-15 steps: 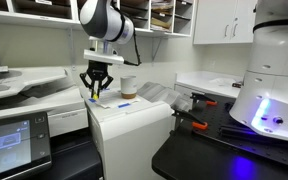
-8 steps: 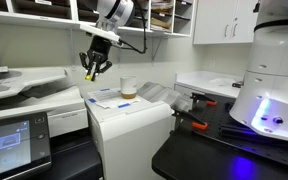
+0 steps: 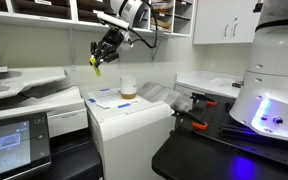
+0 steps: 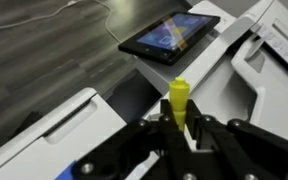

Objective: Put the marker in the cup

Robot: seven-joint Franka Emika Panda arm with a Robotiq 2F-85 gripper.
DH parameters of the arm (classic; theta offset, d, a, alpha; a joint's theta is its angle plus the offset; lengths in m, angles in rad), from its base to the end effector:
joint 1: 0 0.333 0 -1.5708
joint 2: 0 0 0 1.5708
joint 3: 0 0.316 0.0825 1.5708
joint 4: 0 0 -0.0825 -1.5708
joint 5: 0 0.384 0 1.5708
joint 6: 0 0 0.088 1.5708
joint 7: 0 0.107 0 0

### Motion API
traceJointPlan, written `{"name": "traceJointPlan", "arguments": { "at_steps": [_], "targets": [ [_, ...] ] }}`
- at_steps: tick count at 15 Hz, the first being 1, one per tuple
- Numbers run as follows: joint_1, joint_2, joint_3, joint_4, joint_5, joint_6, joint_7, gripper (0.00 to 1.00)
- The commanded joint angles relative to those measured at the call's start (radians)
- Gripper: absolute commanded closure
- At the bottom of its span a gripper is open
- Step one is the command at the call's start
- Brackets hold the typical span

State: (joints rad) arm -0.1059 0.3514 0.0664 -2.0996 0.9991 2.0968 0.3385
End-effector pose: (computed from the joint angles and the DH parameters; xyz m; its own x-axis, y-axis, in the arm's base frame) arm 0.5584 0.0185 0.2424 0.4773 -0.5844 -0.6562 -0.8787 -0.3243 -0.3504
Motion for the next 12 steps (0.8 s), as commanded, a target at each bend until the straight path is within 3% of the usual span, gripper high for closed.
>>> {"name": "traceJointPlan", "arguments": {
  "at_steps": [1, 6, 12],
  "targets": [
    [-0.026, 0.018, -0.058, 0.038, 0.095, -0.182, 0.005, 0.95],
    [-0.025, 0.031, -0.147, 0.048, 0.117, -0.226, 0.099, 0.95],
    [-0.045, 0.049, -0.200, 0.062, 0.162, -0.238, 0.154, 0.95]
  ]
}}
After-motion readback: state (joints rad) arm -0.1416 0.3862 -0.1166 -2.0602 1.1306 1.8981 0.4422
